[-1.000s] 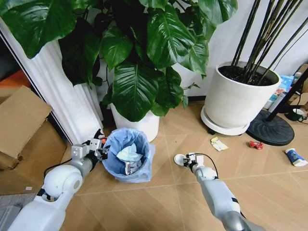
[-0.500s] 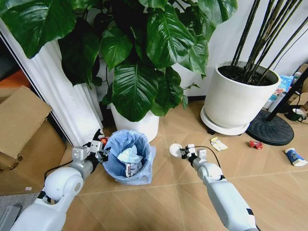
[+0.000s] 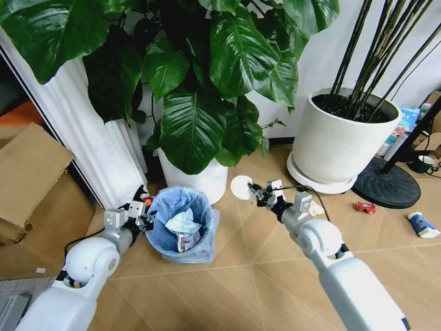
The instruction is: Pick up the trash bin and place the garbage on the floor into it.
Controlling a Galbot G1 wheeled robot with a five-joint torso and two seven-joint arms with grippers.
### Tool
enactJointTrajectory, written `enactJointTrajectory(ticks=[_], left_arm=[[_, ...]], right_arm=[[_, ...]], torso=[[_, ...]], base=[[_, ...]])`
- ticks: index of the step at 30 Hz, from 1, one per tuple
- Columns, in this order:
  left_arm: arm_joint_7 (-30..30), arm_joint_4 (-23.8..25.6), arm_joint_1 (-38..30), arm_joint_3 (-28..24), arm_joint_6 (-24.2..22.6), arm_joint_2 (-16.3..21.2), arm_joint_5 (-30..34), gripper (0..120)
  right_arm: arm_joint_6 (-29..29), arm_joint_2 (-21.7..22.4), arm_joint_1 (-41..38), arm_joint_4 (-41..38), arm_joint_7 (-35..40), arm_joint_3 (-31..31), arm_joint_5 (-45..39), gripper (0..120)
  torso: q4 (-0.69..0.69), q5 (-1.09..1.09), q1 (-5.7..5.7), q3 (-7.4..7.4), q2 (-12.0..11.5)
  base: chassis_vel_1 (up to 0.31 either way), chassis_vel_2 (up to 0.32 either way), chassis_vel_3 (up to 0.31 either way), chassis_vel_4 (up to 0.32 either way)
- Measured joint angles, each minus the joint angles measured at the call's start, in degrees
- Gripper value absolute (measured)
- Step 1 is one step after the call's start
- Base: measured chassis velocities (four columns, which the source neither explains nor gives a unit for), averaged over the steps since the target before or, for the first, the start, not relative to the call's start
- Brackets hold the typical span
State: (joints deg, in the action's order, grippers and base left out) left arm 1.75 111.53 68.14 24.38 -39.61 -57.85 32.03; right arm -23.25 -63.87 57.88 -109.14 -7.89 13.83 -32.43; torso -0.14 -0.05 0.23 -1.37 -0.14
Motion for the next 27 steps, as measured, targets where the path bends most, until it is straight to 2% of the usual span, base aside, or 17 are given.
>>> enactJointTrajectory(ticks=[6,9,11,17,23,27], left_arm=[[-0.8,0.4,-0.4,-0.4,-1.0,0.4,0.0,0],[-0.8,0.3,-0.5,-0.5,-1.0,0.5,0.1,0],[-0.8,0.4,-1.1,-0.8,-1.1,0.7,0.3,0],[-0.8,0.3,-1.6,-1.1,-1.5,0.7,0.5,0],[-0.6,0.3,-1.6,-1.4,-1.6,0.4,0.5,0],[-0.5,0.3,-1.6,-1.4,-1.6,0.4,0.5,0]], right_arm=[[-1.1,0.6,-3.1,-3.3,2.1,-6.7,-1.5,0],[-1.3,0.7,-3.6,-3.8,2.3,-7.8,-1.8,0],[-2.1,0.8,-5.0,-5.0,2.6,-11.4,-2.4,0],[-2.2,1.2,-5.9,-4.5,2.7,-15.5,-2.3,0],[-2.2,-0.7,-7.4,-2.4,3.0,-19.1,-1.5,0],[-2.4,-1.1,-7.7,-2.0,4.1,-20.3,-1.3,11]], torso=[[0.02,0.01,0.0,0.0,0.0],[0.02,0.0,0.0,0.0,0.0],[0.01,0.0,0.0,0.0,0.0],[0.01,0.0,0.0,0.0,0.0],[0.01,0.0,0.0,0.0,0.0],[0.01,-0.01,0.0,0.0,0.0]], base=[[0.0,0.0,0.0,0.0],[0.0,0.0,0.0,0.0],[0.0,0.0,0.0,0.0],[0.0,0.0,0.0,0.0],[0.0,0.0,0.0,0.0],[0.0,0.0,0.0,0.0]])
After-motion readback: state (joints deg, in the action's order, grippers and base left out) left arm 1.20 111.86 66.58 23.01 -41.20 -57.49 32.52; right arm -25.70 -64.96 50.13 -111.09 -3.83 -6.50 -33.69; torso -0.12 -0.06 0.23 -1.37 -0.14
